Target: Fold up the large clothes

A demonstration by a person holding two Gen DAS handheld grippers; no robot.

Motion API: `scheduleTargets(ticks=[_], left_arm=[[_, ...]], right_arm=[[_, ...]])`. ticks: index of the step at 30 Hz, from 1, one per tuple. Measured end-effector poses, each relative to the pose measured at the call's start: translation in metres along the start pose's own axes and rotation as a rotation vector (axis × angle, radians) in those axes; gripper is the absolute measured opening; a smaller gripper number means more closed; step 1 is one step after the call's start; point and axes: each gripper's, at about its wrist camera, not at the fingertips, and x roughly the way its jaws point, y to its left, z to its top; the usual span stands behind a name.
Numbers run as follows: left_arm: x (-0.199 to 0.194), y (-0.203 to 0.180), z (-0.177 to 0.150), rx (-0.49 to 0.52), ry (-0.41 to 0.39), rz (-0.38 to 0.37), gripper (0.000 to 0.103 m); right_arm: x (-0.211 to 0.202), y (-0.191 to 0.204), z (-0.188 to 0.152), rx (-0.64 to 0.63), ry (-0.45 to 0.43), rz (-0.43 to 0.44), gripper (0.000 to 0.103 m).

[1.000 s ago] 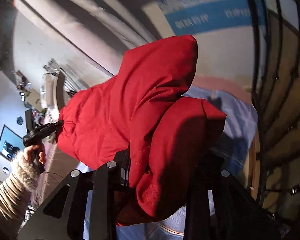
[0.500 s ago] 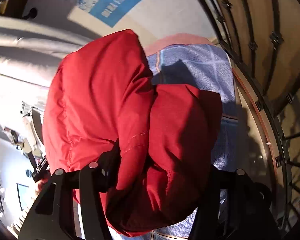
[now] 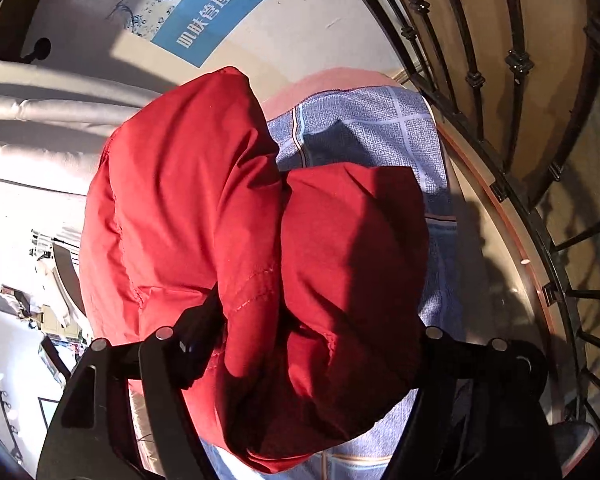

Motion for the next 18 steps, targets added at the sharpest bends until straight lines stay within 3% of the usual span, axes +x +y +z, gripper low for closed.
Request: scheduleTargets(ticks=[2,4,9,12,18], left_arm=[[-0.015,0.000,-0.002,-0.008,-0.017,-0.016,0.097],[-0.028,-0.002,-0.006,-0.021,-0.023,-0.031,0.097],[-0.060,-0.015,-0.019,-0.032,-0.021,-0.079,0.097],[-0.078,-0.022,-0.032,-0.042,-0.017,-0.078,0.097],[-0.094,-0.046,-0.079,-0.095,0.126,-0.086,0.097]], right_arm=[[-0.005,0.004,0.001,0.013,0.004,0.003,0.072],[-0.013,0.009,0.003,0.010,-0.015,-0.023,0.082],[-0.038,-0.008,0.002,0.105,-0.046,-0.051,0.083],[-0.057,-0.005,-0.005,0.060,-0.064,-0.095,0.083],[-0.073,0.018,-0.033,-0.041,-0.036,-0.261,0.083]])
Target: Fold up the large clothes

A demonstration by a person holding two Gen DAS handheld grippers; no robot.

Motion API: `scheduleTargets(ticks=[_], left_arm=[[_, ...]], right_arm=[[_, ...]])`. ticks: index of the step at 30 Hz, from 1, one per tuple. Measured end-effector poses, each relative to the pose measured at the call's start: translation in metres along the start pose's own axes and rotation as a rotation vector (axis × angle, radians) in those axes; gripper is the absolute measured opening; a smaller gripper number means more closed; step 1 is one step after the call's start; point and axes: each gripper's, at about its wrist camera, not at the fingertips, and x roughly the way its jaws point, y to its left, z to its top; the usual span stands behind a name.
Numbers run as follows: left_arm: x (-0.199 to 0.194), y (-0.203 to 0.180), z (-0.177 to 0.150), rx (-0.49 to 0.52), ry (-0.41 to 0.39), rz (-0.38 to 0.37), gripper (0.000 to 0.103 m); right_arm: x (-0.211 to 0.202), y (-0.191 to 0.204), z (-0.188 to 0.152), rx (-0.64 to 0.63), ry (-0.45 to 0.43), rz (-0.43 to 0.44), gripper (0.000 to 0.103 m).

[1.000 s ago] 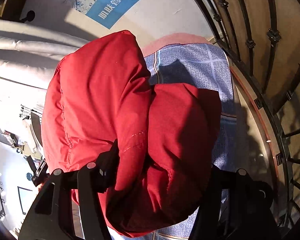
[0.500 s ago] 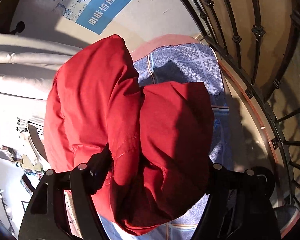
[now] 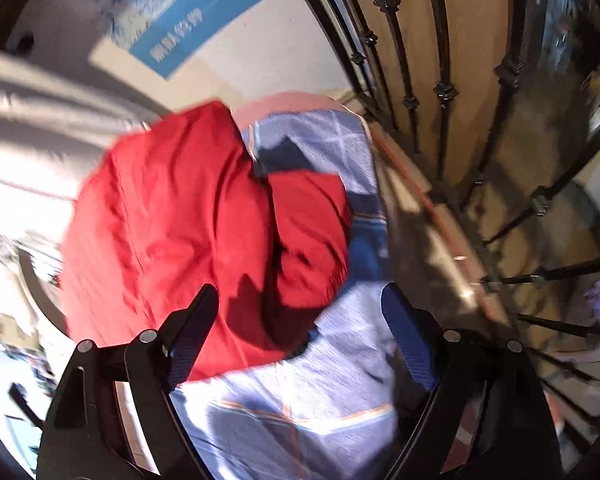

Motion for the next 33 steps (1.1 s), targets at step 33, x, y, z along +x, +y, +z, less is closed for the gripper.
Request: scheduleTargets(ticks=[33], left_arm=[[-0.056,-0.068,-0.005,0.039,0.035,0.036,0.097]], right_arm=[[-0.027,0.204,-0.104,-0.771,-0.020,-0.248,0.090]])
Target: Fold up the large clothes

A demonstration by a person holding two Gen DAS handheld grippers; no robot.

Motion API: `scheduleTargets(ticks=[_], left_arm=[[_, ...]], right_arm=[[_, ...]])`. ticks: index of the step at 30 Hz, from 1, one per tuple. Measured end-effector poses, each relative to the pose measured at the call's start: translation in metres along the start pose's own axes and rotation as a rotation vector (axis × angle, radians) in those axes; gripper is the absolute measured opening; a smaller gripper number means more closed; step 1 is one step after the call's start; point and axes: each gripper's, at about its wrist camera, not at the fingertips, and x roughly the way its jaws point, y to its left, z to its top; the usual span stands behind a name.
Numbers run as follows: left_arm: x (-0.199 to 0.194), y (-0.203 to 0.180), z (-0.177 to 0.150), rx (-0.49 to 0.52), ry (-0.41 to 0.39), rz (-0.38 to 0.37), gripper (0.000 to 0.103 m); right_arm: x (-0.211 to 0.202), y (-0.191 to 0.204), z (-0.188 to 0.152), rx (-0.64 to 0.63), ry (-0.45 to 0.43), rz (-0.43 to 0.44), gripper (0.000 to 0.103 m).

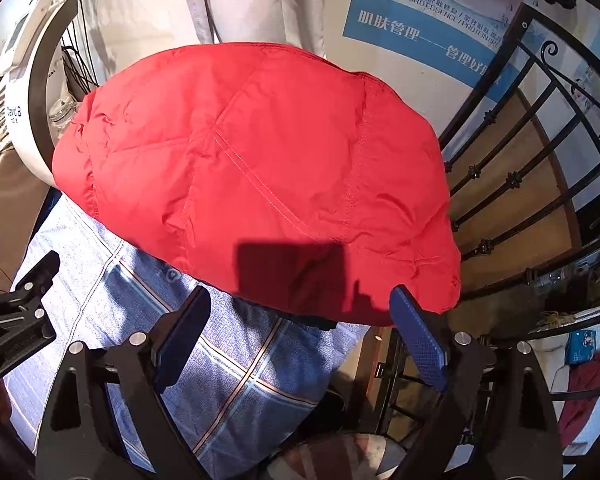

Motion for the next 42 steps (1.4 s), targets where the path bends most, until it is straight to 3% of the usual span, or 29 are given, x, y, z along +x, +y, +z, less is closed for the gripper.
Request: scheduleTargets(ticks=[14,42], left_arm=[[0.000,-0.003,-0.001,0.037,-0.004,-0.041,0.097],[-0.003,-0.006,-0.006,0.049,-0.002,-0.019,0.097]], right_arm=[[0.013,-0.001,-0.003,-0.005,0.024,0.013,0.090],[0.014,-0.003,-0.006,-0.016,0.028,0.021,0.090]])
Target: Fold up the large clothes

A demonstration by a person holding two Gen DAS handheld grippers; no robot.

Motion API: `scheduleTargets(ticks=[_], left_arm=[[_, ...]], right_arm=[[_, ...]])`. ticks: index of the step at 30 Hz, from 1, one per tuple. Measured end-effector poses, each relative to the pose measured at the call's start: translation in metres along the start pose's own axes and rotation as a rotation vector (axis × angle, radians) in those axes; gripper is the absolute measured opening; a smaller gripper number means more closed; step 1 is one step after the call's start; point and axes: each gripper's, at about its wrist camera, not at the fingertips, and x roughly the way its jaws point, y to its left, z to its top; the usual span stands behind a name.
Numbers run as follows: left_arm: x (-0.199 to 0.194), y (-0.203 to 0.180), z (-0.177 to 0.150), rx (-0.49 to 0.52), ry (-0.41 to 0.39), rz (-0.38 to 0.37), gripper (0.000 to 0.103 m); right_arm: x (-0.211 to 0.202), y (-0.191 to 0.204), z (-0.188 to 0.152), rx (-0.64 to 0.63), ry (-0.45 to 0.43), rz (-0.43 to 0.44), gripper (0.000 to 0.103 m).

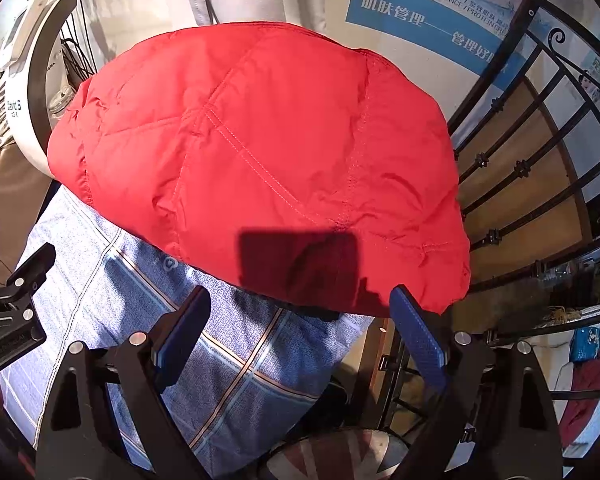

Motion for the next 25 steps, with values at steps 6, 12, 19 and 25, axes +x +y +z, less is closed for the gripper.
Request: scheduleTargets(ticks=[6,12,19,25], left_arm=[[-0.0008,0.0004,0.0002,-0.001,-0.004,-0.001,0.097],[-0.0034,0.0010,-0.0007,-0.007,-0.015,-0.005,0.097],[-0.0031,0.0009,-0.0014,-0.006,-0.006,-0.008,0.097],[-0.0040,-0.0005,-0.0016,-0.001,-0.008,-0.006,0.097]], right_arm=[[-0.0005,0.0009,0.0000,-0.006,-0.003,-0.001,0.090],[0.0000,0.0005,-0.0003,-0.007,-0.003,-0.002,0.090],[0.0005,-0.0004,-0.0008,-0.006,-0.002,-0.006,0.090],[0.0011,-0.0015,-0.0028,-0.007,0.000,-0.007,0.090]])
